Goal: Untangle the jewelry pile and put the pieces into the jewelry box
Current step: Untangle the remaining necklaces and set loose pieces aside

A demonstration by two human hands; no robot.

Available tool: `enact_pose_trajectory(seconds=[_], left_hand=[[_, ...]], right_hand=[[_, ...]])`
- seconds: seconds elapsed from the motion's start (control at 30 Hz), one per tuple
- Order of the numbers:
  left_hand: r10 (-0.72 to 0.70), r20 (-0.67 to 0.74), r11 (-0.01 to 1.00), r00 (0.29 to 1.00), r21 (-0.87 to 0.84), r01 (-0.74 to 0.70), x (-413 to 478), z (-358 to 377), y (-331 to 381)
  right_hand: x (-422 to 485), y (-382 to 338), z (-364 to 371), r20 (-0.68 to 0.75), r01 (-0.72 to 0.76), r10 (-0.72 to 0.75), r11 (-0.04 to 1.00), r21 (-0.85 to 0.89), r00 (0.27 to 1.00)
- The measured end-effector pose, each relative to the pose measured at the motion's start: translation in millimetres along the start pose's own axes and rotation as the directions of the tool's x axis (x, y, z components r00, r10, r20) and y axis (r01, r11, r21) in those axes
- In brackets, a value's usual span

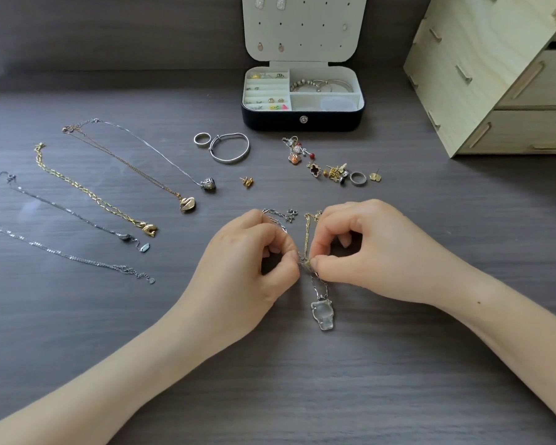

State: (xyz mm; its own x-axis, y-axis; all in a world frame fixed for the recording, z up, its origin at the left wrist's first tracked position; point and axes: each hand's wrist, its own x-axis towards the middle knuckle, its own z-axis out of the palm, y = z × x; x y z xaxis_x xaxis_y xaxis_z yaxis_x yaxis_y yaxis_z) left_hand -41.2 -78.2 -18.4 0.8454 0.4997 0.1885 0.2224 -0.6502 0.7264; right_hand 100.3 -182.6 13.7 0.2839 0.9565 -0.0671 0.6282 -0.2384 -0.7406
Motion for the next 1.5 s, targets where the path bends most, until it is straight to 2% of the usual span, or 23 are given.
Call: enact_pose_trajectory(seconds=[0.4, 0.63, 0.83, 0.97, 1.2, 1.43, 1.5], left_hand=[[-0.054, -0.012, 0.998, 0.998, -0.014, 0.054, 0.0, -3.5, 7.2], [0.021, 0.002, 1.000, 1.000, -0.009, -0.021, -4.2, -3.6, 8.8], [-0.054, -0.022, 0.999, 0.998, -0.008, 0.054, -3.1, -1.0, 12.9], [-0.139, 0.011, 0.982, 0.990, -0.125, 0.139, 0.0, -4.8, 17.2], [-0.183, 0.023, 0.966, 0.983, -0.183, 0.184, 0.8, -7.2, 15.7], [-0.138, -0.025, 0.986, 0.990, -0.093, 0.135, 0.0, -5.7, 13.1], [-0.082, -0.067, 0.997, 0.994, -0.006, 0.082, -0.7, -6.7, 9.9]], right_hand=[[-0.6, -1.3, -10.0, 0.074, -0.029, 0.024, 0.997, 0.066, 0.997], [-1.1, -0.9, -12.8, 0.093, -0.052, 0.041, 0.992, 0.116, 0.995], [-0.5, -2.7, -13.6, 0.101, -0.088, 0.066, 0.969, 0.231, 0.993], [0.5, -2.0, -13.0, 0.105, -0.091, 0.065, 0.960, 0.263, 0.992], [1.4, -1.4, -11.2, 0.115, -0.080, 0.053, 0.965, 0.251, 0.992], [-0.5, 0.0, -15.6, 0.100, -0.096, 0.080, 0.981, 0.170, 0.992], [-1.6, -0.7, -17.2, 0.094, -0.100, 0.091, 0.991, 0.094, 0.991]])
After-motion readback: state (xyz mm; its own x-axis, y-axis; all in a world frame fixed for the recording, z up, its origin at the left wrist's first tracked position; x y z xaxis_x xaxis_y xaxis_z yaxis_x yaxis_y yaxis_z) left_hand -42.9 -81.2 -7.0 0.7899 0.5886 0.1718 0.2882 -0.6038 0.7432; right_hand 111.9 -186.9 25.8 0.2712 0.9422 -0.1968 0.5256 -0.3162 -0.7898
